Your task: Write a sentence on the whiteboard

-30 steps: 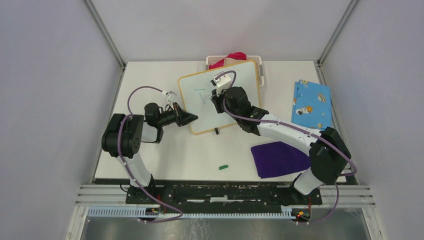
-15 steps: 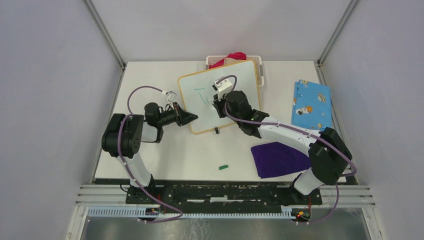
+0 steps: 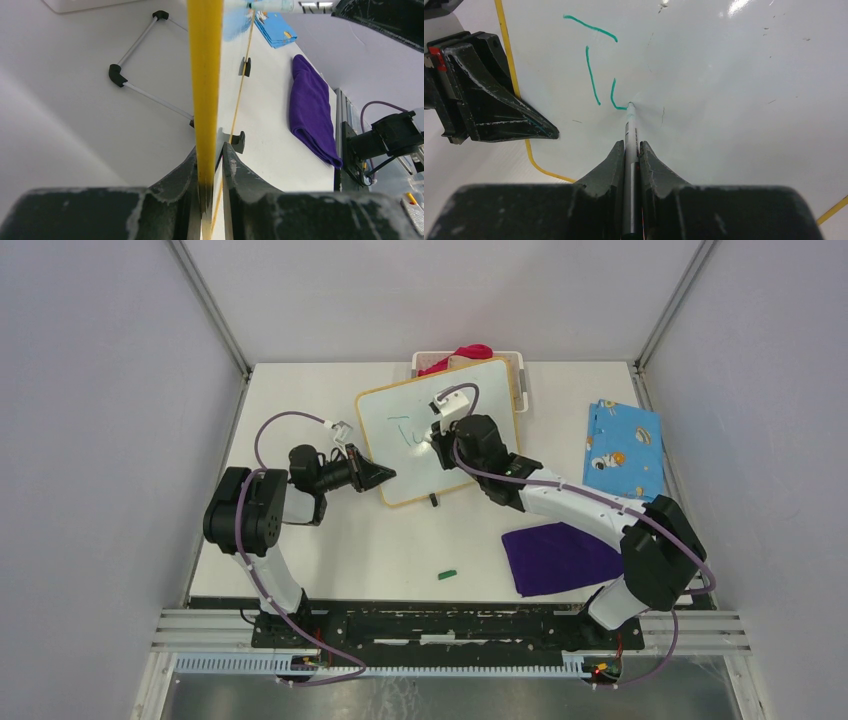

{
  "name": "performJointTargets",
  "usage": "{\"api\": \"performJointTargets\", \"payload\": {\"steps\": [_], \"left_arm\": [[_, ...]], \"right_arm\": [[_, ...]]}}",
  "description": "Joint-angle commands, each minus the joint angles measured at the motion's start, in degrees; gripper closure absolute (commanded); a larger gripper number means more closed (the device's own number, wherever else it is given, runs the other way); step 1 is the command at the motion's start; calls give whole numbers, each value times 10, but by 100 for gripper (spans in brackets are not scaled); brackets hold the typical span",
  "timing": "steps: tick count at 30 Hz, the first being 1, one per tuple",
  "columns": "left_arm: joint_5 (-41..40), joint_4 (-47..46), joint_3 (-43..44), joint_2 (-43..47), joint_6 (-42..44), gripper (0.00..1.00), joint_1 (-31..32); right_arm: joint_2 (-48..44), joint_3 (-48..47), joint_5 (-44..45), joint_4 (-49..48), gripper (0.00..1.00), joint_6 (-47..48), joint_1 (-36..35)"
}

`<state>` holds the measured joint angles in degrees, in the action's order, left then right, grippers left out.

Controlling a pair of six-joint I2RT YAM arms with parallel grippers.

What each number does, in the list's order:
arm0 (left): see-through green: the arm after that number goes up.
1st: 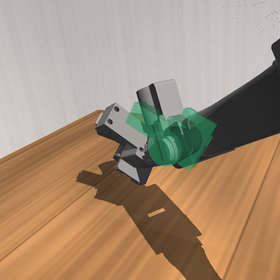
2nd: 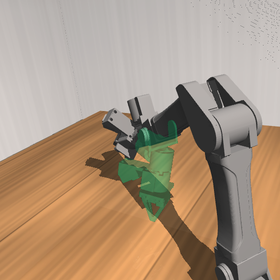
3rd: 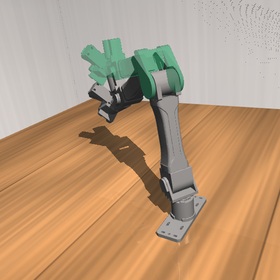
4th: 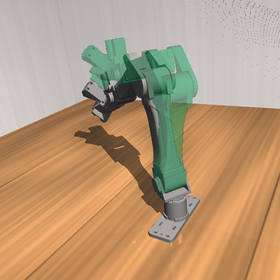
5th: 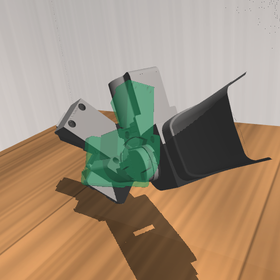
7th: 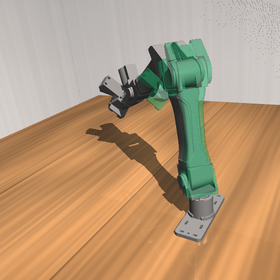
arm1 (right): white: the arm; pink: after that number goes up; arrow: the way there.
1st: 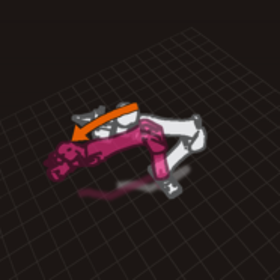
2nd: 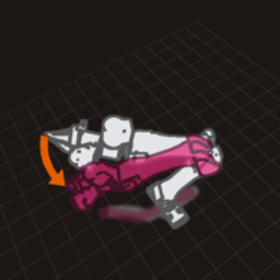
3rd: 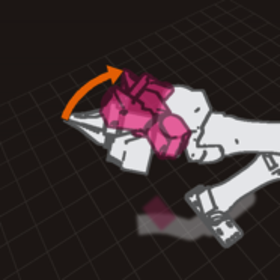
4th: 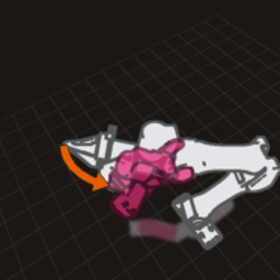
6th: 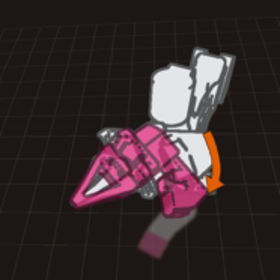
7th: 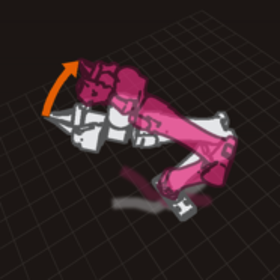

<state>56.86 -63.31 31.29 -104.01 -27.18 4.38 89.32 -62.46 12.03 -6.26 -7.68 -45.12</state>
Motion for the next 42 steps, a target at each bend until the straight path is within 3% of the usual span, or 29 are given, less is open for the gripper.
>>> {"api": "performJointTargets", "payload": {"steps": [1,23,42], "left_arm": [[-35,8,8,-9,7,78,-4],[-34,9,9,-10,6,78,-4],[-34,12,10,-10,6,78,-3]], "right_arm": [[0,-42,3,-12,100,-1,7],[31,-80,-35,-8,100,1,-5],[23,-68,28,18,100,0,4]]}}
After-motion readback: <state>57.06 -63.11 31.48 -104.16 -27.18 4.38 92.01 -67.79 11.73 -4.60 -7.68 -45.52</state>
